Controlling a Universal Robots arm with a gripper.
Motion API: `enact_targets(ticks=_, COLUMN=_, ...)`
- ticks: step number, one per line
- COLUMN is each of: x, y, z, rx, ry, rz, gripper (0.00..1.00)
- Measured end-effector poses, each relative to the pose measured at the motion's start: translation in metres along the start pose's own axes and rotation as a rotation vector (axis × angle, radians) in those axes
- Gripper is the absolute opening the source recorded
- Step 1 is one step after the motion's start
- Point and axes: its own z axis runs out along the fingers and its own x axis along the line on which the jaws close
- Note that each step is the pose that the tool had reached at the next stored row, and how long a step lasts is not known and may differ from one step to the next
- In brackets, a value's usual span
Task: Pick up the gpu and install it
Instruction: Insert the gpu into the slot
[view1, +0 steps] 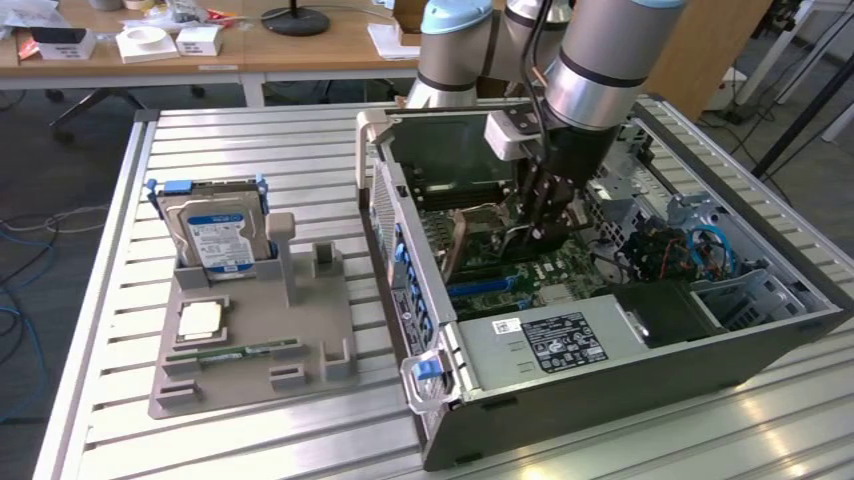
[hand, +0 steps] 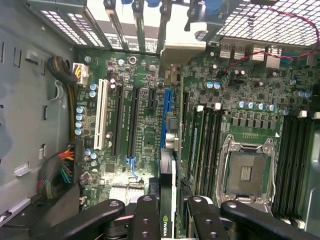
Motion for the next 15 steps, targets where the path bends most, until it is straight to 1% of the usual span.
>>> enact_targets(ticks=5, x=-0.0004, y=0.0019, z=0.0022, rx=0.0025, ry=0.0003, rz=-0.011, gripper=0.26)
enact_targets(ticks=8, x=-0.0011, y=0.0032, z=0.0027, rx=0.0026, ry=0.0003, rz=-0.012, gripper=0.26)
enact_targets(ticks=13, x=-0.0019, y=0.0084, z=0.0039, rx=0.0026, ry=0.0004, rz=-0.012, gripper=0.26)
enact_targets(ticks=15, x=-0.002, y=0.0088, z=0.0041, rx=0.0024, ry=0.0014, rz=-0.013, gripper=0.26)
